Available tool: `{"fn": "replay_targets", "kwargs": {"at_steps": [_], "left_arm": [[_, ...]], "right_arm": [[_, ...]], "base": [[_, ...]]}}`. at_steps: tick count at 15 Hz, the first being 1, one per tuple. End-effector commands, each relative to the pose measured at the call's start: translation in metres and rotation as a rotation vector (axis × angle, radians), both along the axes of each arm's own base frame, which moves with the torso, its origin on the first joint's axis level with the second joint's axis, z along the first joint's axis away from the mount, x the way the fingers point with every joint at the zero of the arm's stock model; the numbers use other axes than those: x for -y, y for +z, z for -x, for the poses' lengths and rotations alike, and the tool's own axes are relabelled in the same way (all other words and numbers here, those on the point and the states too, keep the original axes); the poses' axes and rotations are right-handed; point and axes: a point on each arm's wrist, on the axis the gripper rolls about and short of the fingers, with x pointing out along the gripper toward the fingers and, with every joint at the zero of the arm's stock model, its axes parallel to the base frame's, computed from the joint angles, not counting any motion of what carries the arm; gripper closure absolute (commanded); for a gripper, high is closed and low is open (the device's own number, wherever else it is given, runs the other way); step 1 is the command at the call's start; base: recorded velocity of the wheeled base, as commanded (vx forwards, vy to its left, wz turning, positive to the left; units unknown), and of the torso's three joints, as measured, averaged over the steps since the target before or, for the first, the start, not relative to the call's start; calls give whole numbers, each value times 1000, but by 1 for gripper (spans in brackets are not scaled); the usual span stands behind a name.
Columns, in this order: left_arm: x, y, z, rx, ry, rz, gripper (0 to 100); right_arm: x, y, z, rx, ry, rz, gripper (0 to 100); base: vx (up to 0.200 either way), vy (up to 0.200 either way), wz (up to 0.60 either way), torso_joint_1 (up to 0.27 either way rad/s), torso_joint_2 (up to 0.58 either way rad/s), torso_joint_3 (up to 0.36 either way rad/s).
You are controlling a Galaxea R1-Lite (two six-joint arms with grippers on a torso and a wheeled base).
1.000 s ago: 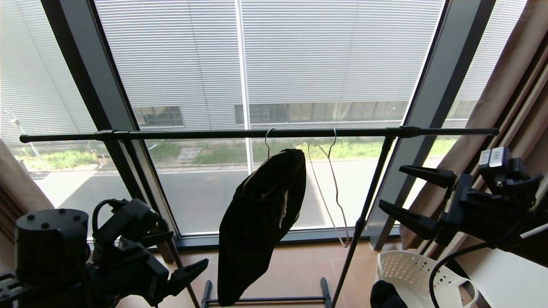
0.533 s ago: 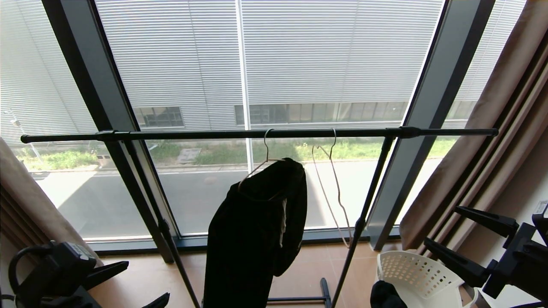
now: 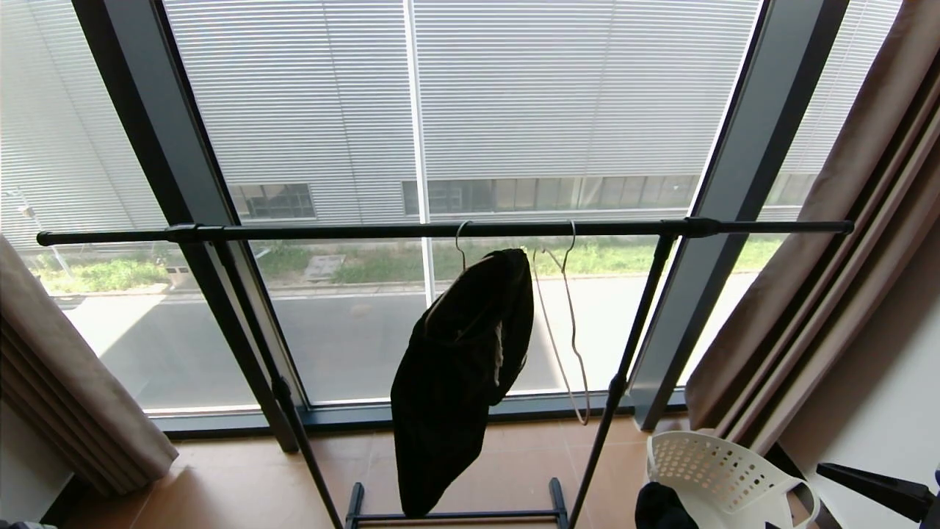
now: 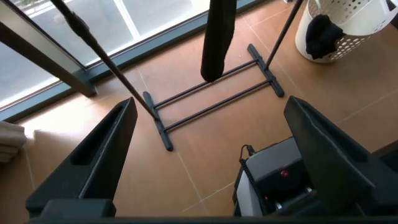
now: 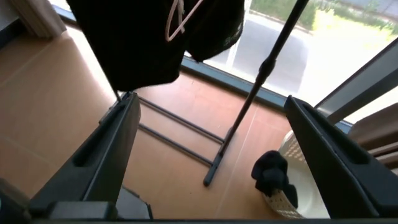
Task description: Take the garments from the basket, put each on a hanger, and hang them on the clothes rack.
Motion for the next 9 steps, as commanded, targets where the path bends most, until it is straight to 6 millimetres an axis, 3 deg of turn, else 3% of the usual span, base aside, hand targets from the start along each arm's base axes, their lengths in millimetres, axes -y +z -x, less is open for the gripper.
{"fn": "replay_targets", "kwargs": {"at_steps": [1,5,9], "left_arm": [[-6,-3,19,70,15,15,0],[-11,-10,32,84,108,20,0],[-13,-9,35,129,215,25,0]], "right_arm": [[1,3,23,75,11,-7,0],[3,-9,55,89,2,-7,0],[6,-15,67,109,-112,9,0]], "base": [[0,0,0,0,0,0],[0,0,0,0,0,0],[0,0,0,0,0,0]]}}
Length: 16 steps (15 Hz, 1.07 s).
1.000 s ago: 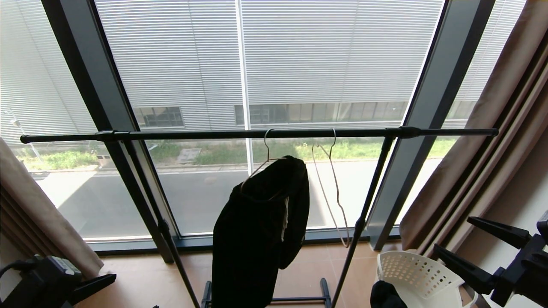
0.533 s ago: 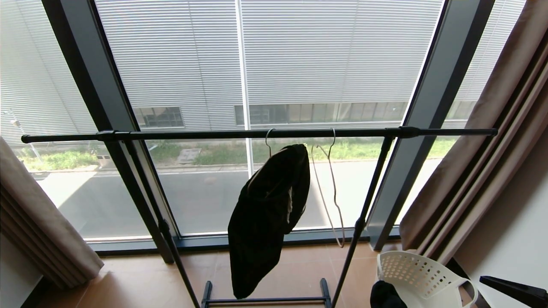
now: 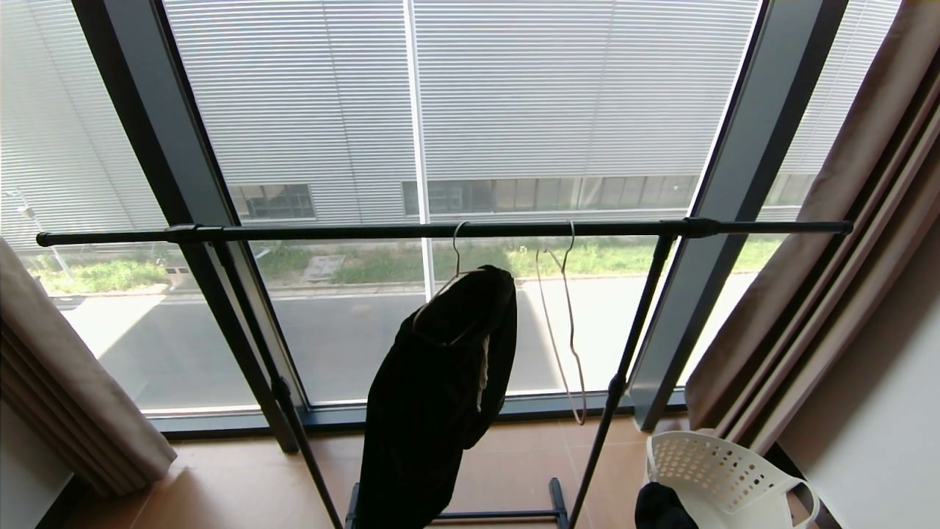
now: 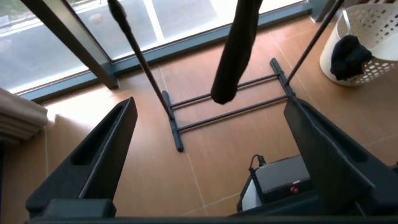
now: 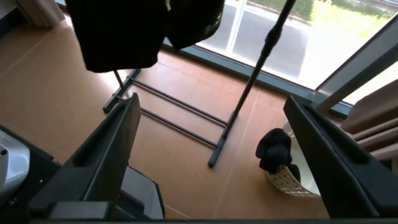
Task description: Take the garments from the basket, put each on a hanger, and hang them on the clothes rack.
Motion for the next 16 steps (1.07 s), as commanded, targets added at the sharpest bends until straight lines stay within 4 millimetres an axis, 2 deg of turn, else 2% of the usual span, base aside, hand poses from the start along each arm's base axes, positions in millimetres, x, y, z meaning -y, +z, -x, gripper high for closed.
{"fn": "replay_targets", "kwargs": {"at_steps": [1,4,8,10,14,16], "left_arm": [[-1,0,3,43,75,4,0],[-2,1,11,151,213,2,0],[1,0,24,317,278,-3,0],[1,-1,26,342,300,-6,0],[3,0,26,341,235,24,0],[3,0,26,342,225,28,0]], "right_arm": [[1,0,10,87,-80,-11,0],[3,1,18,186,-194,-7,0],[1,-2,36,402,-242,21,0],[0,-2,35,401,-237,24,0],[-3,-5,34,296,-80,-101,0],[-4,-5,35,300,-31,-116,0]], "base": [[0,0,0,0,0,0],[0,0,0,0,0,0],[0,0,0,0,0,0],[0,0,0,0,0,0],[0,0,0,0,0,0],[0,0,0,0,0,0]]}}
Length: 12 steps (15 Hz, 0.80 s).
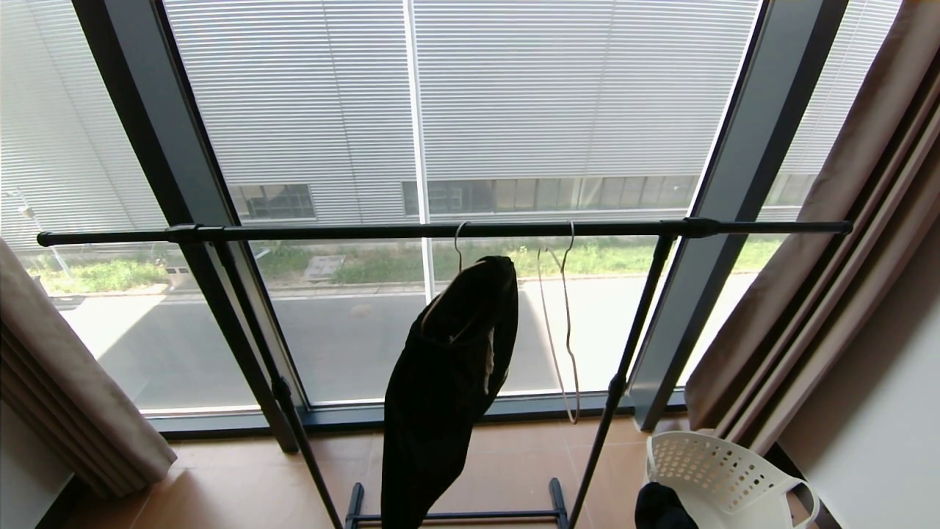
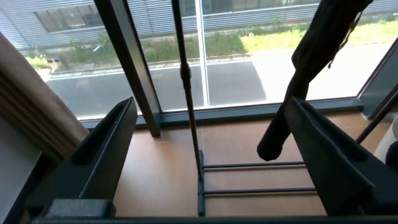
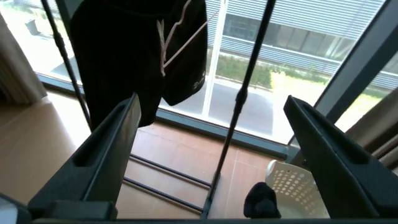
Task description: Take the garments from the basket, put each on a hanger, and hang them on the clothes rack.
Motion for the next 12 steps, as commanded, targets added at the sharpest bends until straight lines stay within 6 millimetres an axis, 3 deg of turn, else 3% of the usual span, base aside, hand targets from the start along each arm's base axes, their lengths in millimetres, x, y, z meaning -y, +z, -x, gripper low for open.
{"fn": "replay_targets", "kwargs": {"at_steps": [1,3,6,12], "left_arm": [[0,0,0,2,-2,1,0],[0,1,0,6,-46,6,0],[-3,1,2,7,-271,8,0],[-5,-1,3,21,-115,54,0]], "right_arm": [[0,0,1,12,8,1,0],[1,3,1,56,-35,7,0],[1,3,1,54,-72,-2,0],[3,2,1,55,-180,40,0]], "base": [[0,0,0,0,0,0],[0,0,0,0,0,0],[0,0,0,0,0,0],[0,0,0,0,0,0]]}}
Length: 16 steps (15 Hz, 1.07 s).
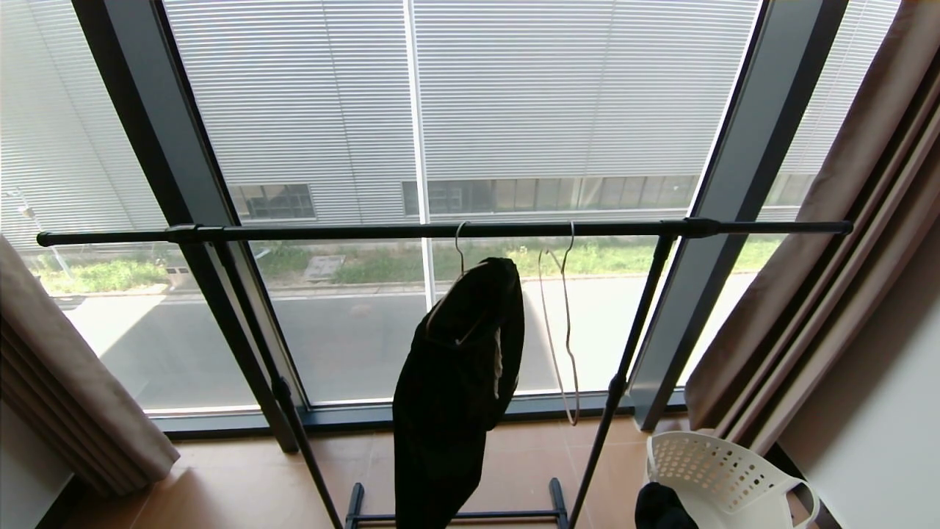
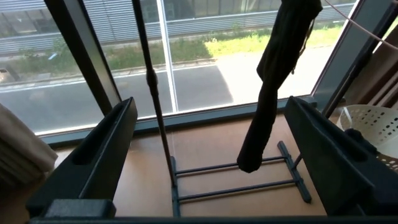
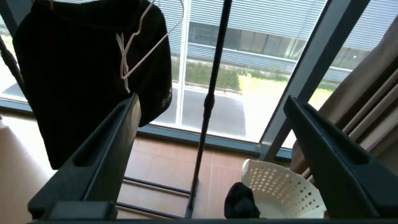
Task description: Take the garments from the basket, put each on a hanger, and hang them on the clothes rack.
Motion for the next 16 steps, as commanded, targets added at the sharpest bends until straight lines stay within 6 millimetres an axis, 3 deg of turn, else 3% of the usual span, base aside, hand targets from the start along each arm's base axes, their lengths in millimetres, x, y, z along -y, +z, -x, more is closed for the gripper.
{"fn": "replay_targets", "kwargs": {"at_steps": [1,5,16], "left_arm": [[0,-1,1,12,17,-6,0],[1,-2,7,87,55,-7,0],[2,-2,7,90,7,-12,0]], "right_arm": [[0,0,0,-6,21,5,0],[0,0,0,-5,46,-13,0],[1,0,0,-4,13,9,0]], "base": [[0,0,0,0,0,0],[0,0,0,0,0,0],[0,0,0,0,0,0]]}}
